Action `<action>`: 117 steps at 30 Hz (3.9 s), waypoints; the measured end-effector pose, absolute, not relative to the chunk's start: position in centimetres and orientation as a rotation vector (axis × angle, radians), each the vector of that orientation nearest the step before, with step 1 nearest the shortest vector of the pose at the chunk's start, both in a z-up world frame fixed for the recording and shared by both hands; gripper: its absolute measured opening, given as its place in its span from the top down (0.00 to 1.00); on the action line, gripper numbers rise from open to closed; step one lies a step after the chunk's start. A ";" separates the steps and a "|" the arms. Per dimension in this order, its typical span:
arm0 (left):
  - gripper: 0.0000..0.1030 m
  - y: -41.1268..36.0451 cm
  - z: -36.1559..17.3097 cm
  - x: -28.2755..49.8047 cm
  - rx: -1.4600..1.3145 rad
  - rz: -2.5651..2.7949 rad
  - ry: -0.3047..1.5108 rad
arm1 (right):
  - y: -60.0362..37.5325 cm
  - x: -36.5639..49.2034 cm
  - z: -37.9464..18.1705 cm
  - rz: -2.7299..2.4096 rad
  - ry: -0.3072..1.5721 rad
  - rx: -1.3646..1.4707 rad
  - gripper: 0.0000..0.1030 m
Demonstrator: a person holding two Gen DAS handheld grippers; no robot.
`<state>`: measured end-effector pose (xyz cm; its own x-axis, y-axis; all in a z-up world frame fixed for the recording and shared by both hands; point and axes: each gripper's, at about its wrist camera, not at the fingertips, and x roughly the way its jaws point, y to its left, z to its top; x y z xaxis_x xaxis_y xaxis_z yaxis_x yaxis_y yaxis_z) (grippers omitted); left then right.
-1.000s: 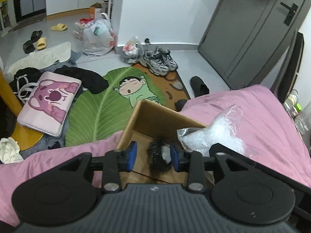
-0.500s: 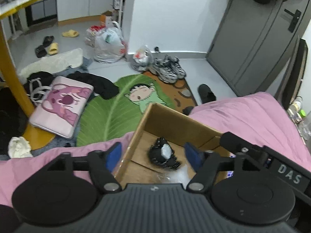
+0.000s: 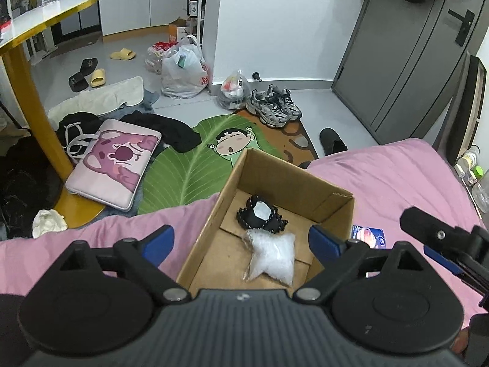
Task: Organize soft objects
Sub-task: 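Open both tools to drop the keychain and bag into the box, then grasp the grey plush with the left tool while the right tool grasps the burger plush, then carry the grey plush with the left tool while the right tool carries the burger toward the box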
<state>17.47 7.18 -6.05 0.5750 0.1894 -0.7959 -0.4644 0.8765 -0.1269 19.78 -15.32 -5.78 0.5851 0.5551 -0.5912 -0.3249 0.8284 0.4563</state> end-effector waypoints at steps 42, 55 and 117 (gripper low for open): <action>0.00 -3.2 -2.9 15.1 -0.211 0.357 0.855 | -29.5 20.4 -7.5 0.437 0.839 0.499 0.00; 0.02 -6.5 -5.8 17.3 -0.209 0.299 0.874 | -31.4 22.0 -10.7 0.372 0.909 0.552 0.06; 0.81 -13.8 -12.6 24.7 -0.374 0.176 0.961 | -35.4 26.0 -18.8 0.274 1.061 0.754 0.64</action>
<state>24.66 -13.79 -12.64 0.5650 -0.0179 -0.8249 -0.3099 0.9220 -0.2323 26.04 -35.36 -18.78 0.4832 0.5446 -0.6855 0.1445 0.7227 0.6759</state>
